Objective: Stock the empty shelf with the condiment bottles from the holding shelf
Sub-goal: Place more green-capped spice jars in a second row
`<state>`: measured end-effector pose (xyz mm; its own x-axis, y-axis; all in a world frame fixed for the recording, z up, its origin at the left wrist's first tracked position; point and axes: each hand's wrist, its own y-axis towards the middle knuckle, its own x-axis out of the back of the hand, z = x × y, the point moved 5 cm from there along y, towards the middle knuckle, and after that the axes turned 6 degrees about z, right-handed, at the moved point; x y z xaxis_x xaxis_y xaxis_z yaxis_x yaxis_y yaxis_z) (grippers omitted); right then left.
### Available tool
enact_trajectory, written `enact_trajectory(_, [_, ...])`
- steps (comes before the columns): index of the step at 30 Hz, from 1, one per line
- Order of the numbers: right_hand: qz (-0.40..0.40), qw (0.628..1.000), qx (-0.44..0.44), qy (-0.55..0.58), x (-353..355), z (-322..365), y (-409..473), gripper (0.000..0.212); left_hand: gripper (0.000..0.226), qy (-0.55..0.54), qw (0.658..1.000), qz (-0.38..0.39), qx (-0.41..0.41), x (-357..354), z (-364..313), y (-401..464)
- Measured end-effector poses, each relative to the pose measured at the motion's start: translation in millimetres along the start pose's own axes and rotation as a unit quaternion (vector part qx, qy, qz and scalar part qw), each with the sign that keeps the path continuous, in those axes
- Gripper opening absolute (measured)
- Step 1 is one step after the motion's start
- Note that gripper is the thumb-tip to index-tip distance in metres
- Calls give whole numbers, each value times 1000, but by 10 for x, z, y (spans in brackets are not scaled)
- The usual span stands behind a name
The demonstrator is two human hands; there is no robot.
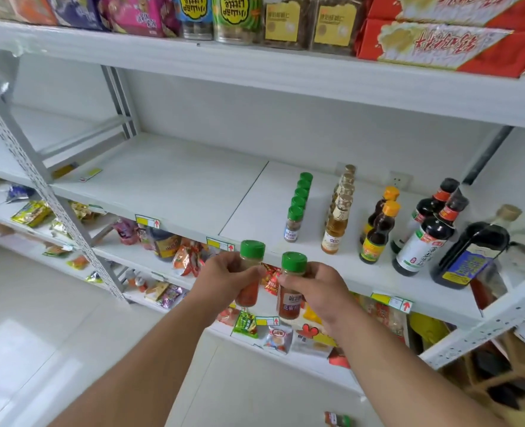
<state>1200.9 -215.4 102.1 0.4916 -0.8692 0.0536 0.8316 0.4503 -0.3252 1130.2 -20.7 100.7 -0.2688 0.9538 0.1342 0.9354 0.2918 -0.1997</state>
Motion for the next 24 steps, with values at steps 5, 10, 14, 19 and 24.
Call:
enact_trajectory(5, [-14,1000,9,-12,40,110,321,32,38,5,1000,-17,-19,34,-119,290])
enact_trajectory(10, [-8,999,25,-20,42,237,684,35,34,63,997,-15,-27,117,-270,598])
enact_trajectory(14, [-9,999,32,-28,1,287,916,34,34,85,995,-50,-5,299,-216,838])
enact_trajectory(19, [-29,998,33,-36,-114,313,1237,30,33,105,993,-46,14,496,-157,1201])
enact_trajectory(24, [-66,997,12,-42,-255,305,1600,31,33,144,990,-2,-4,713,-98,1697])
